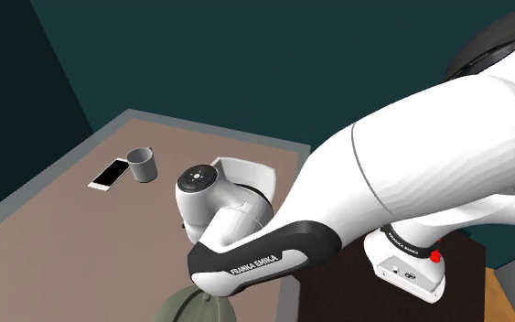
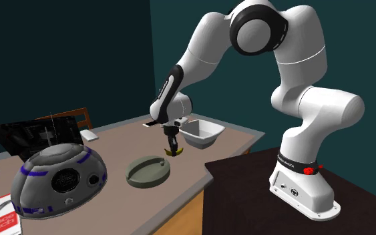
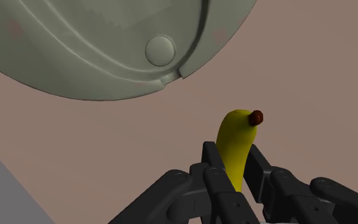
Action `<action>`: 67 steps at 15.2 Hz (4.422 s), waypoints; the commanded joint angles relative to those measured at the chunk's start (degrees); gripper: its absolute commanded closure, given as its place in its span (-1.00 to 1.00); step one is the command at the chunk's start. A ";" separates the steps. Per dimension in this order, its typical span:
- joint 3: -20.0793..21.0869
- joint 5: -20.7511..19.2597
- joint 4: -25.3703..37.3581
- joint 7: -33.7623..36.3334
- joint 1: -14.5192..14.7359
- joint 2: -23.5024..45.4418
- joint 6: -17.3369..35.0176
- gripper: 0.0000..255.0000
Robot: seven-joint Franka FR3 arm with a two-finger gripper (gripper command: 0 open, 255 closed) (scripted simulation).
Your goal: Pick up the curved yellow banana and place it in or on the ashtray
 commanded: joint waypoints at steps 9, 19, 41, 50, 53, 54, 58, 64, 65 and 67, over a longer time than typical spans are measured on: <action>-7.65 -7.07 -1.22 4.40 6.02 6.07 -4.27 1.00; -11.56 -11.46 1.16 11.25 12.32 8.73 -8.72 1.00; 0.81 -2.44 13.22 18.33 10.20 -4.68 -8.71 1.00; 1.16 -2.11 13.30 18.15 9.94 -5.06 -8.42 -1.00; 1.16 -2.11 13.30 18.15 9.94 -5.06 -8.42 -1.00; 1.16 -2.11 13.30 18.15 9.94 -5.06 -8.42 -1.00; -2.54 -5.77 13.22 20.29 12.56 -1.27 -11.84 -1.00; -3.50 -6.73 13.32 20.85 13.24 -0.32 -12.78 -1.00; -3.50 -6.73 13.32 20.85 13.24 -0.32 -12.78 -1.00; -3.50 -6.73 13.32 20.85 13.24 -0.32 -12.78 -1.00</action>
